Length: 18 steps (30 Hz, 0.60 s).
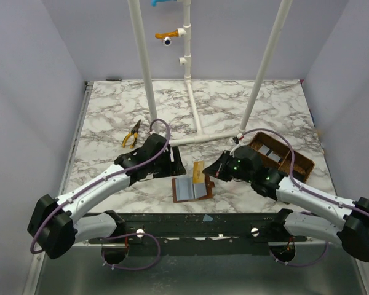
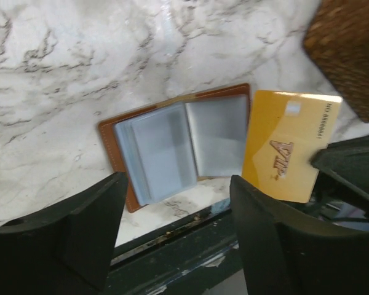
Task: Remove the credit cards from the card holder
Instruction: Place the credit card in the storage box.
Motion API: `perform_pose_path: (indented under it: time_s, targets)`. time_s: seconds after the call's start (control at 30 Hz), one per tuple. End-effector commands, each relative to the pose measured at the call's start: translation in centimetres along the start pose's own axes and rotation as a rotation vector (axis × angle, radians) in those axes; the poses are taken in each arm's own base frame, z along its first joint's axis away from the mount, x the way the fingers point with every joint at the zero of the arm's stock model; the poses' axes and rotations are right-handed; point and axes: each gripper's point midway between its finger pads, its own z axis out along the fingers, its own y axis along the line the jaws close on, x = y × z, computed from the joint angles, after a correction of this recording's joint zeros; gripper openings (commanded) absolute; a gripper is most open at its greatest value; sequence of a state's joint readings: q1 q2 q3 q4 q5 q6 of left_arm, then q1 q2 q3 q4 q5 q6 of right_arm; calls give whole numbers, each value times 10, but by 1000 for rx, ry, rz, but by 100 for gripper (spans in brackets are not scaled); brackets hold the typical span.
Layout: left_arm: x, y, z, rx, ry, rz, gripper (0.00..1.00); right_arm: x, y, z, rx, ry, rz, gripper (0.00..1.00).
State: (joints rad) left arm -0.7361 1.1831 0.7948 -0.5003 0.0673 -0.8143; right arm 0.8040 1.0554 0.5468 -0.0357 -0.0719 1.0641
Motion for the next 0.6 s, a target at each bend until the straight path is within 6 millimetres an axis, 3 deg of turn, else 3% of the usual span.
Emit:
perform_pose_path:
  time_s: [0.0,0.2,0.33,0.57]
  targets:
    - [-15,-35,-30,252,-42,-13,73,-9,35,-13,-90,11,-17,1]
    - [-27,-57,-62,446,-80,-54,74,-15,75,-27,-225,24,-7,1]
    - [-28,-67,-71,533,-69,-76,73,-18,105,-36,-343,38,3,0]
    - [-28,-86,-82,700,-59,-110,65,-14,124,-41,-430,83,20,1]
